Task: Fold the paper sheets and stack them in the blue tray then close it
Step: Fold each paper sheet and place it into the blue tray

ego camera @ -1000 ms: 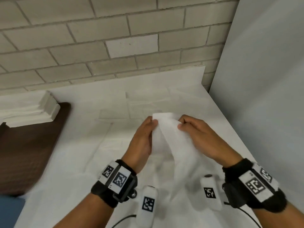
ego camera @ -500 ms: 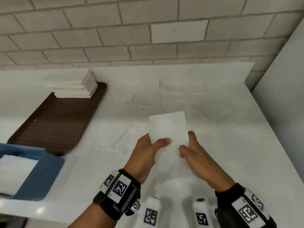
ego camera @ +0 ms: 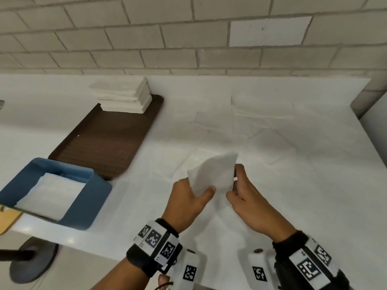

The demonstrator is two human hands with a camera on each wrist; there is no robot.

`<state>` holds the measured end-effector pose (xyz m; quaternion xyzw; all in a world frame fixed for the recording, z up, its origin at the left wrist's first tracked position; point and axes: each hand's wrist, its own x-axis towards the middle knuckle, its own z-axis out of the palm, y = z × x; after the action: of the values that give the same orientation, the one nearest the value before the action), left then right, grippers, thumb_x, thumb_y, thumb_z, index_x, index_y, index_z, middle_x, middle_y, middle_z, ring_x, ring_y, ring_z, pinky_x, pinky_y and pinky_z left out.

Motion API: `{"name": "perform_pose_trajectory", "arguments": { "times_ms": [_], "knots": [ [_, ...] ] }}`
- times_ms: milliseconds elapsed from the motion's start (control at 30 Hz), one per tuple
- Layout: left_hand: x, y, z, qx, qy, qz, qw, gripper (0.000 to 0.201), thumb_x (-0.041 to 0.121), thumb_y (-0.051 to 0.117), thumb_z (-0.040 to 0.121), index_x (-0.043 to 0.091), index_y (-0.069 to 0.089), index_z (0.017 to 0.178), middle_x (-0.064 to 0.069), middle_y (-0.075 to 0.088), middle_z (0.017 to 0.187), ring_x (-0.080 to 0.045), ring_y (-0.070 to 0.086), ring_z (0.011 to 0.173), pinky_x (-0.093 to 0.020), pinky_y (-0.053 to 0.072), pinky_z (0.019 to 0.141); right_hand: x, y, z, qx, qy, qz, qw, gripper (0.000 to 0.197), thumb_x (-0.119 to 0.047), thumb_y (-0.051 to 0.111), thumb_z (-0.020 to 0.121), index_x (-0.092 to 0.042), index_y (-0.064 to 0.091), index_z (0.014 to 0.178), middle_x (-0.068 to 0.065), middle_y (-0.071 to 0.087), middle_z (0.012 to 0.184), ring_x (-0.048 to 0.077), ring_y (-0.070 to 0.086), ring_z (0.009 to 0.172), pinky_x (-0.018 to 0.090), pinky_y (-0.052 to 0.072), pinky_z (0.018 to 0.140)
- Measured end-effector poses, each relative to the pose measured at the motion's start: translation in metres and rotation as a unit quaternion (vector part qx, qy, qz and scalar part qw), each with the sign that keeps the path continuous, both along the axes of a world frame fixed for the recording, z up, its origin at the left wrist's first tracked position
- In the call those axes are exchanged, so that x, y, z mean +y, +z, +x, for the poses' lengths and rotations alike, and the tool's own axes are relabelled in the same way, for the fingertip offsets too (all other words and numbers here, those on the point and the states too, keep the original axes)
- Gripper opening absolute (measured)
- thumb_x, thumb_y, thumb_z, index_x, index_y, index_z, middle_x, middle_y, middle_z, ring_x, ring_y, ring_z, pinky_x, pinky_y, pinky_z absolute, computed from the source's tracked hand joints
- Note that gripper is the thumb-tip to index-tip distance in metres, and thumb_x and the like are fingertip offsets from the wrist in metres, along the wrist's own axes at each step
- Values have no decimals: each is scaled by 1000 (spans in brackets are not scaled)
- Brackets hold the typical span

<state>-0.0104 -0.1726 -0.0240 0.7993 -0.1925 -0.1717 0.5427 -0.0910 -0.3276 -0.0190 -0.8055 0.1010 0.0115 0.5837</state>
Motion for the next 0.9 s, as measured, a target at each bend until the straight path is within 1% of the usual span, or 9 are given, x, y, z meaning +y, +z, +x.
{"name": "perform_pose_trajectory", "arguments": {
  "times_ms": [100, 200, 367, 433, 533, 633, 700, 800, 900],
  "knots": [
    [5, 7, 9, 61, 41, -81, 994, 14, 18, 77, 88, 19, 75, 101, 0, 80, 98, -16, 76, 94, -40, 62, 84, 9, -2, 7, 12, -5, -3, 1000, 40, -7, 41, 98, -38, 34, 122, -10, 56, 118, 0, 61, 96, 19, 53, 76],
    [20, 32, 28, 107, 75, -184, 974, 23, 12, 77, 84, 20, 74, 105, -4, 78, 107, -25, 74, 102, -45, 60, 88, 26, 13, 24, -12, -7, -5, 1000, 31, -12, 41, 101, -35, 35, 121, -10, 60, 112, 0, 62, 93, 19, 54, 76],
    [88, 79, 83, 83, 134, -253, 955, 31, 3, 71, 88, 8, 68, 118, -8, 76, 114, -29, 72, 107, -39, 60, 79, 78, 51, 74, -66, 54, -43, 995, 32, -11, 41, 99, -30, 37, 125, -7, 64, 113, 18, 64, 95, 41, 55, 81],
    [137, 97, 112, 33, 177, -244, 953, 35, 4, 74, 87, 6, 67, 121, -11, 75, 117, -31, 71, 108, -42, 61, 80, 108, 60, 98, -78, 88, -68, 991, 30, -10, 41, 98, -26, 38, 122, -2, 63, 111, 21, 63, 93, 42, 56, 80],
    [219, 114, 145, -69, 217, -151, 962, 42, 15, 86, 74, 21, 69, 112, -10, 74, 116, -27, 71, 108, -42, 59, 86, 162, 66, 133, -125, 133, -110, 977, 26, -7, 41, 98, -22, 38, 119, -4, 58, 111, 8, 58, 91, 20, 52, 76],
    [288, 110, 166, -140, 226, 26, 964, 50, 13, 86, 77, 28, 60, 117, 0, 74, 101, -14, 72, 91, -27, 55, 75, 213, 64, 166, -146, 178, -195, 954, 29, -2, 43, 96, -18, 36, 119, -3, 51, 101, 10, 53, 81, 19, 45, 61],
    [318, 98, 177, -160, 203, 141, 956, 54, 15, 84, 80, 30, 54, 122, 2, 71, 99, -14, 70, 87, -27, 55, 71, 242, 55, 186, -133, 201, -278, 930, 33, 1, 44, 93, -15, 35, 119, -2, 46, 93, 11, 48, 69, 19, 34, 52],
    [339, 75, 191, -175, 146, 251, 941, 61, 18, 80, 85, 29, 46, 135, 4, 63, 98, -15, 65, 84, -12, 48, 63, 274, 39, 205, -99, 220, -397, 885, 42, 3, 48, 89, -12, 33, 126, 1, 43, 92, 10, 39, 56, 20, 25, 45],
    [348, 56, 199, -174, 69, 310, 932, 66, 17, 76, 87, 30, 40, 141, 7, 58, 97, -10, 60, 80, -10, 44, 58, 295, 28, 213, -70, 254, -451, 853, 48, 2, 50, 90, -8, 33, 134, 8, 52, 101, 14, 45, 62, 25, 40, 53]
  ]
}}
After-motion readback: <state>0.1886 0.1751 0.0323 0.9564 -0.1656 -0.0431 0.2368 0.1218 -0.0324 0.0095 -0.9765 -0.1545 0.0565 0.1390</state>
